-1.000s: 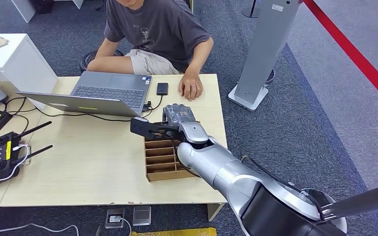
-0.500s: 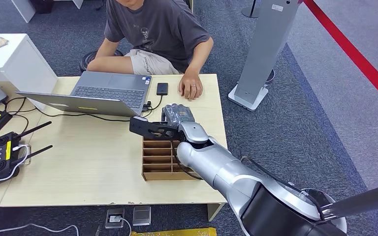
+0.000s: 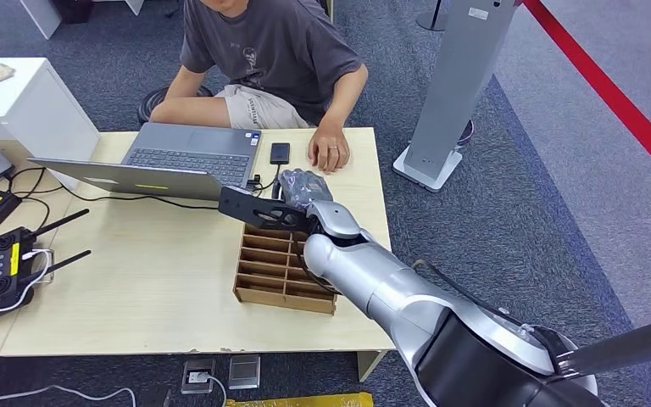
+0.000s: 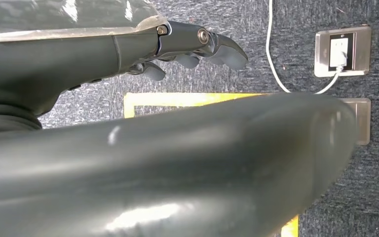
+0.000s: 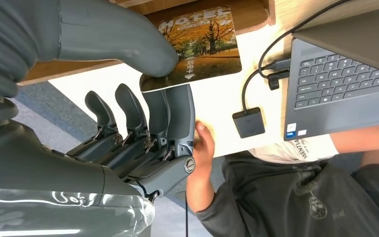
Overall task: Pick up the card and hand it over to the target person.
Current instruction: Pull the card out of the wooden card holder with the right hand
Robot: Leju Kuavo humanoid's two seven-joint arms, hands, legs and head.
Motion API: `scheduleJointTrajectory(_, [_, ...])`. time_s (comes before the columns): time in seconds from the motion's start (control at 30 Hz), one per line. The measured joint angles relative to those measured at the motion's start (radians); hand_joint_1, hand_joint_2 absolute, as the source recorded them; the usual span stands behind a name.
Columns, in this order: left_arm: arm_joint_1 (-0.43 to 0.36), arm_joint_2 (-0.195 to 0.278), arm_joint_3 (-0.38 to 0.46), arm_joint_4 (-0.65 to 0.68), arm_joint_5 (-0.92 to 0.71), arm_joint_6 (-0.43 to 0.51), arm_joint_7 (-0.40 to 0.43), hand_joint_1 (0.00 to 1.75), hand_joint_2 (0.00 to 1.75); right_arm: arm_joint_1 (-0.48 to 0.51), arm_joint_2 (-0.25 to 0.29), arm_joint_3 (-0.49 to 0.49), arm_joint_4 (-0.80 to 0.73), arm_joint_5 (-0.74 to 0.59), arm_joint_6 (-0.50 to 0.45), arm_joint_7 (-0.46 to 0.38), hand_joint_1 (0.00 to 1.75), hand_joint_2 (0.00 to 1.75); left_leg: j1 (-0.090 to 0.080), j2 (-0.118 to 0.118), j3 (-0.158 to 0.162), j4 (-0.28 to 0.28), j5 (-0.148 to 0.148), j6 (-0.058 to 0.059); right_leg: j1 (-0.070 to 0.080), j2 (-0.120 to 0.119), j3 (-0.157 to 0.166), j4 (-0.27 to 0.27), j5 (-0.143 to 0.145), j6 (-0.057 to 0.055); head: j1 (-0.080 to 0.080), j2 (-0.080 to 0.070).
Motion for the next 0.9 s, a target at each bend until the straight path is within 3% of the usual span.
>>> scheduleJointTrajectory(0.2, [0.0, 0.001, -0.002, 0.001, -0.003, -0.002, 0.0, 0.0, 0.0, -0.025, 0.0, -0.022, 0.011, -0.031, 0.0, -0.017, 1.45, 1.75, 0.0, 0.0, 0.0, 0.0, 0.0, 0.0, 0.0, 0.0, 0.0, 0.001, 0.0, 0.0, 0.0, 0.0])
scheduleJointTrajectory(0.63, [0.0, -0.002, -0.001, 0.002, -0.008, -0.005, -0.001, 0.0, 0.0, -0.08, -0.045, -0.263, -0.047, 0.006, -0.092, -0.099, 1.39, 1.75, 0.0, -0.002, -0.001, 0.001, 0.0, 0.0, 0.0, -0.002, -0.001, 0.001, 0.0, 0.0, 0.0, 0.0])
scheduleJointTrajectory(0.9, [0.001, -0.007, 0.015, 0.006, 0.005, 0.008, 0.004, 0.0, 0.0, -0.109, -0.067, -0.368, -0.12, 0.03, -0.199, -0.155, 1.37, 1.75, 0.0, -0.002, -0.002, 0.002, 0.0, 0.0, 0.0, -0.002, -0.001, 0.001, -0.001, 0.0, 0.0, 0.0])
